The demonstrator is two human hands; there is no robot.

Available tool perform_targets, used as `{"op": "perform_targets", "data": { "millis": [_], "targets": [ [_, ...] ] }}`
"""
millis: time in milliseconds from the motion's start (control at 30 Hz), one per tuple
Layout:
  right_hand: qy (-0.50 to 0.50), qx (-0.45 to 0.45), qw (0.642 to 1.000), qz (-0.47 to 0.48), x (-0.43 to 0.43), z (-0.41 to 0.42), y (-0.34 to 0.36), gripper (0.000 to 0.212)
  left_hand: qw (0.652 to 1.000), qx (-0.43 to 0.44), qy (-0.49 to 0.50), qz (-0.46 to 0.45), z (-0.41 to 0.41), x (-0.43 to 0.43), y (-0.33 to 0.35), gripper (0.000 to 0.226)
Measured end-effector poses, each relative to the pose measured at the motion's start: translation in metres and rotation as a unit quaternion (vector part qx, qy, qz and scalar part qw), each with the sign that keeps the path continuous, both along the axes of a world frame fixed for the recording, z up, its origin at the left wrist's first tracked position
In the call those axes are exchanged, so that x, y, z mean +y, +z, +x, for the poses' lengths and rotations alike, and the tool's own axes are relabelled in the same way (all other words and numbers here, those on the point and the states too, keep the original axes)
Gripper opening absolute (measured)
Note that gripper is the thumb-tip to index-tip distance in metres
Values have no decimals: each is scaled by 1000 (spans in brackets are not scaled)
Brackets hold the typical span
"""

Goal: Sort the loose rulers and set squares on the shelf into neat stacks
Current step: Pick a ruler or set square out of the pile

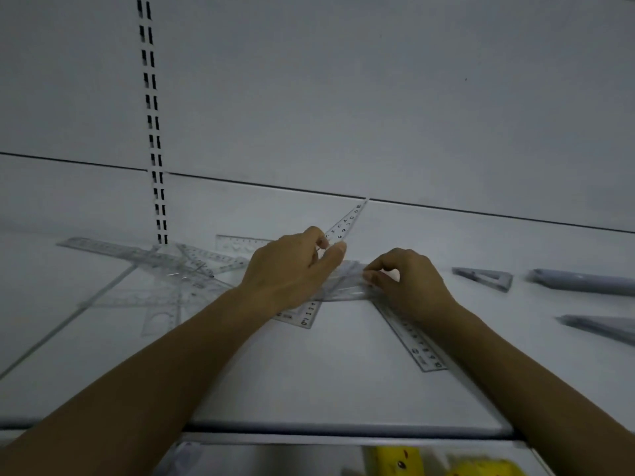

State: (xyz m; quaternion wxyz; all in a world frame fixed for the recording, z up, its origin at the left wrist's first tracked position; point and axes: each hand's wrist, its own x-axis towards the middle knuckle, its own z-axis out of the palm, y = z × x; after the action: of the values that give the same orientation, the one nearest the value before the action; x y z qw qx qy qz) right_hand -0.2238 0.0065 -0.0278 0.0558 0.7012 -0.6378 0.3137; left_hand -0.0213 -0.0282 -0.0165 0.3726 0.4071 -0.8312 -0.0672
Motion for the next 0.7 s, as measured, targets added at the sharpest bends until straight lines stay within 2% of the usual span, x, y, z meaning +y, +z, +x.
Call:
{"op": "perform_targets", "data": {
  "millis": [67,167,233,300,467,600,700],
  "targets": [
    [7,-8,997,-71,-1,-2,2,14,1000,16,2,-3,4,-1,0,43],
    [-4,-82,983,-163,4,0,10,14,999,33,4,19,5,-2,-1,37],
    [-20,-133,972,-192,8,3,14,15,994,79,-10,78,2,-1,-1,36],
    [-21,-173,963,-204,12,6,18,16,973,160,-39,159,-1,-1,2,39],
    [47,-383,914,-128,17,10,24,11,901,303,-127,282,-3,4,12,27],
    [105,-420,900,-49,24,21,29,18,842,352,-190,362,-4,10,14,20],
    [167,-449,877,26,27,31,30,16,850,333,-195,359,-5,14,14,15]
  ]
}}
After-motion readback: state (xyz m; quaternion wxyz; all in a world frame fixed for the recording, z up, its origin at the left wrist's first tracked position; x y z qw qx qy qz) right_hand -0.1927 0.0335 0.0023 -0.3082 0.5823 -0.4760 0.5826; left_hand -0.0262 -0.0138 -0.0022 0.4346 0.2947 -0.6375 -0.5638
